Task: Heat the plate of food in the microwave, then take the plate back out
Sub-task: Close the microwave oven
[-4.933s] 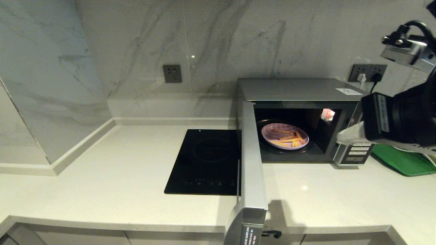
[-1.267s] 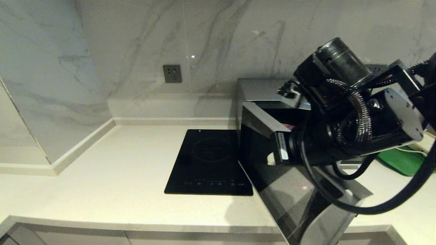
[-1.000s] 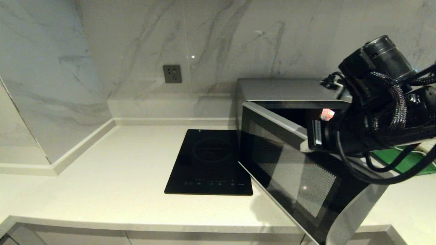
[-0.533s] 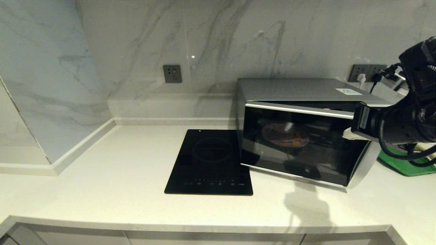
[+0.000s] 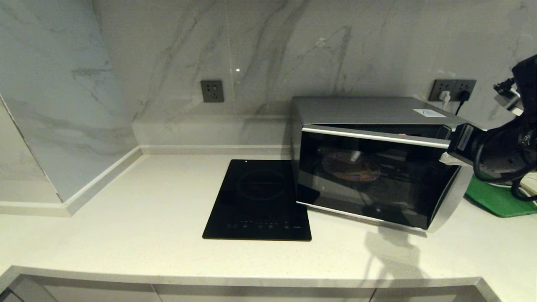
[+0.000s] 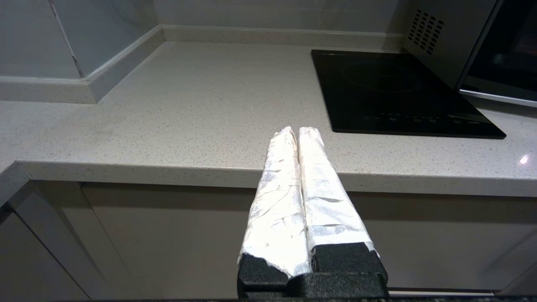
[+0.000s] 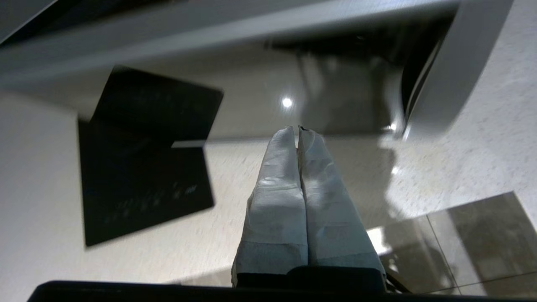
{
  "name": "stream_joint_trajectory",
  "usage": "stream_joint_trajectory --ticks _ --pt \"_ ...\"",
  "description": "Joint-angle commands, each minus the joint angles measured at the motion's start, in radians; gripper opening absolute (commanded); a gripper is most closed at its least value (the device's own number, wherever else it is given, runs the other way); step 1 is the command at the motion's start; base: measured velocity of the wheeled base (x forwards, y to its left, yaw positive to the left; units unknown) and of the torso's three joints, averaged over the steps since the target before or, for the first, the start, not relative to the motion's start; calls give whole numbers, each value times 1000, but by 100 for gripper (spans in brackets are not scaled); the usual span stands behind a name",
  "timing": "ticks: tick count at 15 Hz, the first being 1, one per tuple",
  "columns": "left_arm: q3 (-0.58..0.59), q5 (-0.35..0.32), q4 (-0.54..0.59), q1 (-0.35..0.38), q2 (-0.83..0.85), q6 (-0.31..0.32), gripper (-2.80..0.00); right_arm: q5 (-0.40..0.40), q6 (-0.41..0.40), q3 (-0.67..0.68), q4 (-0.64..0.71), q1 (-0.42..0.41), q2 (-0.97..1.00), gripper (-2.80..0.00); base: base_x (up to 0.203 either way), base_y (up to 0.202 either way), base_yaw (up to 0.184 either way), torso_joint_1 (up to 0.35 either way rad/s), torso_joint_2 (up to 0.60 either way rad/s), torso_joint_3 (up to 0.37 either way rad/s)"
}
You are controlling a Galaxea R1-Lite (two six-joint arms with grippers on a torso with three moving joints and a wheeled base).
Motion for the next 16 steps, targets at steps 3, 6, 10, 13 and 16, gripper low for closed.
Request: stream_joint_trajectory --ticks 3,6,10,13,16 --pt "0 0 -1 1 0 -1 -280 1 14 -6 -43 -131 158 -280 0 0 0 0 0 0" --pt "0 0 -1 1 -1 -1 -280 -1 40 -8 -46 -152 174 -280 0 0 0 0 0 0" --pt "0 0 -1 1 0 -1 -280 -16 58 7 -169 -166 174 -280 0 0 0 0 0 0" --pt "0 0 -1 1 0 -1 -280 -37 62 7 -183 -171 197 -280 0 0 0 0 0 0" --pt "0 0 -1 -1 -1 -1 -280 -41 63 4 -291 -174 253 -280 0 0 0 0 0 0"
